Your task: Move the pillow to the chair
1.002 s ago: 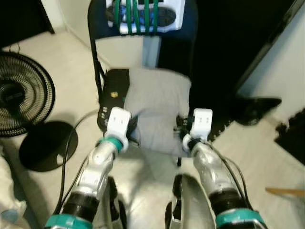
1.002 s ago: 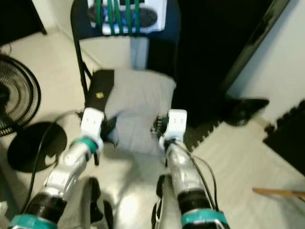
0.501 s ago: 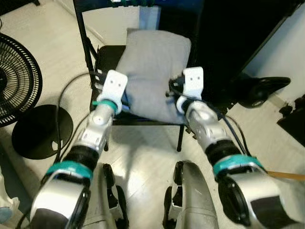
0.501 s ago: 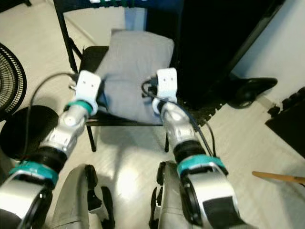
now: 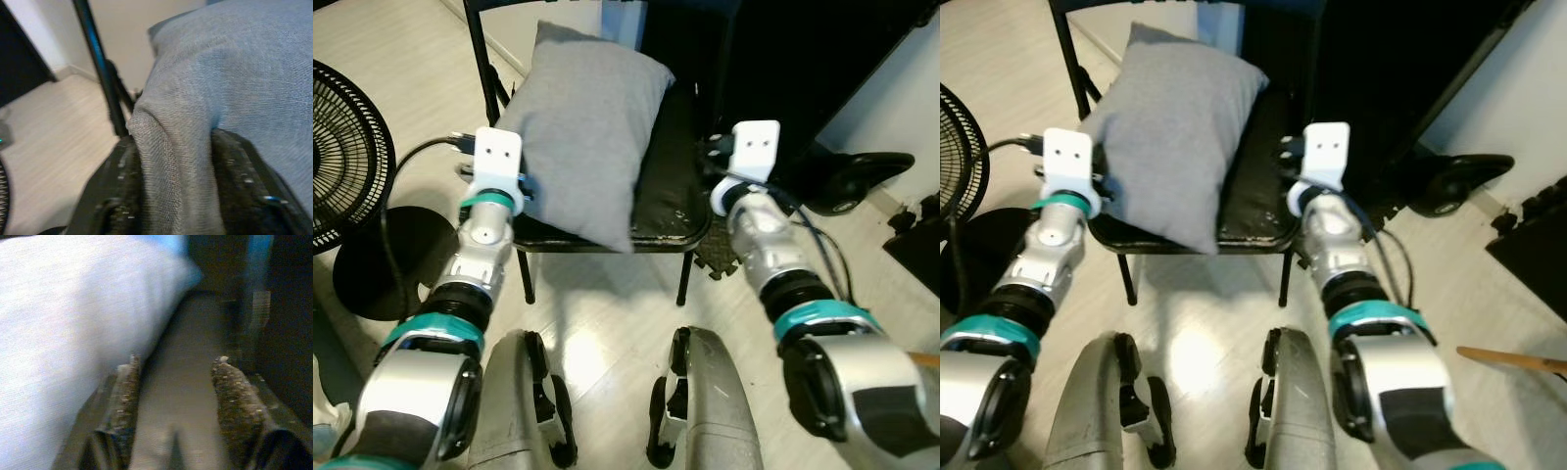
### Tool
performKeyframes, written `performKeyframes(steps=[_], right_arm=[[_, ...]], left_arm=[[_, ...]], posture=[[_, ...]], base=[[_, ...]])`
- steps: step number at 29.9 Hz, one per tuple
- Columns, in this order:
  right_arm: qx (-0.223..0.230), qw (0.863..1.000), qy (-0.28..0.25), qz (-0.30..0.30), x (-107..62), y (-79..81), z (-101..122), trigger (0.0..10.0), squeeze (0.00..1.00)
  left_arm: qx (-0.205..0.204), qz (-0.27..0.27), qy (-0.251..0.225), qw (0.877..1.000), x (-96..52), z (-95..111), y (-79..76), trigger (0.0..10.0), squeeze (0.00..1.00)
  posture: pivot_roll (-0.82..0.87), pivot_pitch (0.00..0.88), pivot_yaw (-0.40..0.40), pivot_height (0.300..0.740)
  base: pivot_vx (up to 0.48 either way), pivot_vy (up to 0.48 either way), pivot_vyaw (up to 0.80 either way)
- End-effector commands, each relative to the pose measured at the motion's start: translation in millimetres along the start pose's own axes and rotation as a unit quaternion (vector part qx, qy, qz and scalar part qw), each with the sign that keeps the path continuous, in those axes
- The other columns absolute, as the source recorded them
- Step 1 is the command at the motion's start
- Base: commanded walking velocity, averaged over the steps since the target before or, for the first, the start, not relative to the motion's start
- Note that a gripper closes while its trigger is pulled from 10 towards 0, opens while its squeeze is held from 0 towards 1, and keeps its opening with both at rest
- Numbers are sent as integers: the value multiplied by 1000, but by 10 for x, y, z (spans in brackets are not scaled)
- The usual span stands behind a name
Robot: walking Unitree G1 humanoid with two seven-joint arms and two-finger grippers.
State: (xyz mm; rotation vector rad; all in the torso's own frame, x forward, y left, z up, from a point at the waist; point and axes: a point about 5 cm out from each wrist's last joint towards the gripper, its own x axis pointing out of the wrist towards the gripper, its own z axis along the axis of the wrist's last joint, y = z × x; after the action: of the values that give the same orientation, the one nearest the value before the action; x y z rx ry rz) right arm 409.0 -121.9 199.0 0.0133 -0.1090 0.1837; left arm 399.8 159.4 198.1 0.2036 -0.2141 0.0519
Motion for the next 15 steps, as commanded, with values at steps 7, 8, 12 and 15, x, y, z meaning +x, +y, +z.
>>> performKeyframes(steps=[7,8,12,15], right_arm=[[10,1000,-11,-3,-151,-86,-203,10000,0],[15,1000,-19,-6,-192,-107,-236,10000,0],[27,999,-22,-25,-315,-155,-369,10000,0],[33,999,-22,-33,-404,-166,-452,10000,0]], left_arm=[[-98,-70,-9,993,-129,-94,-71,10000,0],[-124,-103,-8,987,-186,-120,-162,10000,0],[-144,-162,0,976,-383,-235,-374,10000,0],[-152,-175,1,973,-478,-280,-431,10000,0]], posture=[[2,226,14,594],[4,200,15,594],[-6,137,5,594],[-11,119,3,594]], base=[[0,0,0],[0,0,0],[0,0,0],[0,0,0]])
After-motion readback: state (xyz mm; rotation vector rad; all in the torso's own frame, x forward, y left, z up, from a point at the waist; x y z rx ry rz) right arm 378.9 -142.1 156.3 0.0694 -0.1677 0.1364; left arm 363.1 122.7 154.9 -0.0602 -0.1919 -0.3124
